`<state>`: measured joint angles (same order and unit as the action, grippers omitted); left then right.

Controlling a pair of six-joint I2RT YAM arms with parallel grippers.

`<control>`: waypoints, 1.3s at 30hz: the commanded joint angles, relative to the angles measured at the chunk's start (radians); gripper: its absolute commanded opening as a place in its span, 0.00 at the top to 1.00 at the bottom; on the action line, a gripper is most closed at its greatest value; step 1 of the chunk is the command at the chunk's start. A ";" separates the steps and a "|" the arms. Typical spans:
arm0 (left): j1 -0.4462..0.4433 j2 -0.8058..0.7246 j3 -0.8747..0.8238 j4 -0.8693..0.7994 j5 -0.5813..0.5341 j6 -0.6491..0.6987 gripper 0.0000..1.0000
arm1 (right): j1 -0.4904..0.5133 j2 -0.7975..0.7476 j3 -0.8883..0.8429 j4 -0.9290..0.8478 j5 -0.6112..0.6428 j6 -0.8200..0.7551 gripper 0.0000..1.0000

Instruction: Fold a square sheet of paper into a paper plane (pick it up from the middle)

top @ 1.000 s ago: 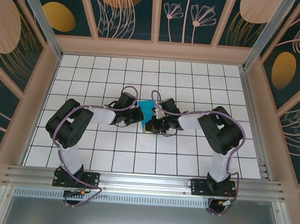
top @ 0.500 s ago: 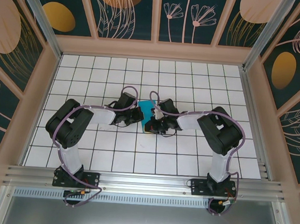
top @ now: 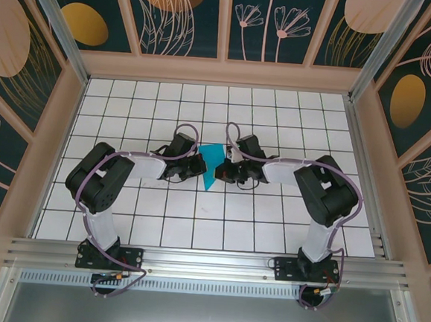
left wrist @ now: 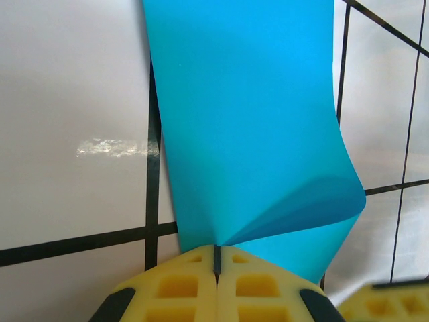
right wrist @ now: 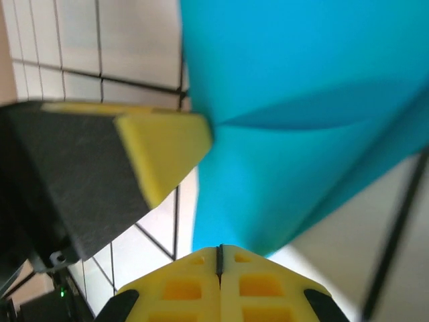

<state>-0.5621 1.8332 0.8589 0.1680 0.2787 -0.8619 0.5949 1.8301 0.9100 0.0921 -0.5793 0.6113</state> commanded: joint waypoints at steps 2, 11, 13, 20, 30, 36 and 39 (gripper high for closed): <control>0.009 0.018 -0.030 -0.125 -0.077 0.000 1.00 | -0.014 0.025 0.038 0.005 0.027 0.012 0.96; 0.008 0.021 -0.026 -0.130 -0.074 0.004 1.00 | -0.017 0.062 0.063 -0.007 0.024 0.000 0.96; 0.009 0.018 -0.025 -0.131 -0.076 0.004 1.00 | -0.018 0.068 0.063 -0.009 0.026 -0.001 0.96; 0.009 0.017 -0.022 -0.134 -0.079 0.006 1.00 | -0.019 0.090 0.065 -0.029 0.052 -0.003 0.96; 0.009 -0.074 0.020 -0.096 -0.016 0.032 0.99 | -0.010 0.090 0.045 -0.040 0.064 0.046 0.96; 0.005 -0.183 -0.037 -0.013 0.050 -0.015 0.93 | 0.013 0.074 0.037 -0.035 0.079 0.106 0.96; -0.013 -0.212 -0.078 0.018 0.073 -0.047 0.93 | 0.015 0.069 0.037 -0.032 0.083 0.122 0.96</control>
<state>-0.5632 1.6466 0.8219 0.1471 0.3111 -0.8730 0.5938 1.9007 0.9497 0.0944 -0.5240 0.6952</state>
